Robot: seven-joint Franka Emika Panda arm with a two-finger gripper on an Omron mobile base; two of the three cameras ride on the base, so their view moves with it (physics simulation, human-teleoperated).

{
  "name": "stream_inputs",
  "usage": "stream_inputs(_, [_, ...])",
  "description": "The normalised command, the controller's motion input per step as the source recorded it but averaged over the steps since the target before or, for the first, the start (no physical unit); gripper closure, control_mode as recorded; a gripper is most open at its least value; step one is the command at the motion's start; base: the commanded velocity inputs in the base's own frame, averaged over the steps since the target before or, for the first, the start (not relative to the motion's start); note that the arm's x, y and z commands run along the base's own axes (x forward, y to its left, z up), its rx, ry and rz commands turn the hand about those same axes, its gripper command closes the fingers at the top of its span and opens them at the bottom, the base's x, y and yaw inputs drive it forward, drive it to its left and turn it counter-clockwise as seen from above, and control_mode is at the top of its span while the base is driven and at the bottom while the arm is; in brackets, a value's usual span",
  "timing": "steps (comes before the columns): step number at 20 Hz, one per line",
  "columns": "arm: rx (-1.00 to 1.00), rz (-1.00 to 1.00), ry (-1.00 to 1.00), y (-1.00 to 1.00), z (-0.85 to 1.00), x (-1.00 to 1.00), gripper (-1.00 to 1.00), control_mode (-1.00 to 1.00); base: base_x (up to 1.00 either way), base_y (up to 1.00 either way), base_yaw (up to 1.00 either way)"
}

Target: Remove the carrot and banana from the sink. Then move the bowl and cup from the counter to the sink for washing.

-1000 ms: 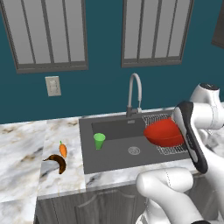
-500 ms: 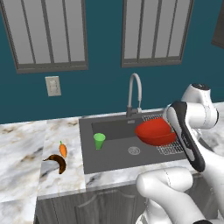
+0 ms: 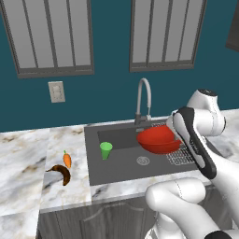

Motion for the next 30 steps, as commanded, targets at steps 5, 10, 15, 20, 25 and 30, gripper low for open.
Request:
stream_inputs(5, [0.04,0.00,0.00,0.16,-0.09,0.16,1.00,-1.00,0.00,0.00,0.00])
stream_inputs(10, [0.02,0.00,0.00,0.09,-0.16,0.19,1.00,-1.00,0.00,0.00,0.00])
stream_inputs(15, [0.01,0.00,0.00,0.05,-0.19,0.21,1.00,-1.00,0.00,0.00,0.00])
stream_inputs(20, [0.00,0.00,0.00,0.06,-0.17,0.21,1.00,-1.00,0.00,0.00,0.00])
stream_inputs(25, [0.01,0.00,0.00,0.07,-0.17,0.19,1.00,-1.00,0.00,0.00,0.00])
stream_inputs(30, [0.00,0.00,0.00,0.07,-0.17,0.22,1.00,-1.00,0.00,0.00,0.00])
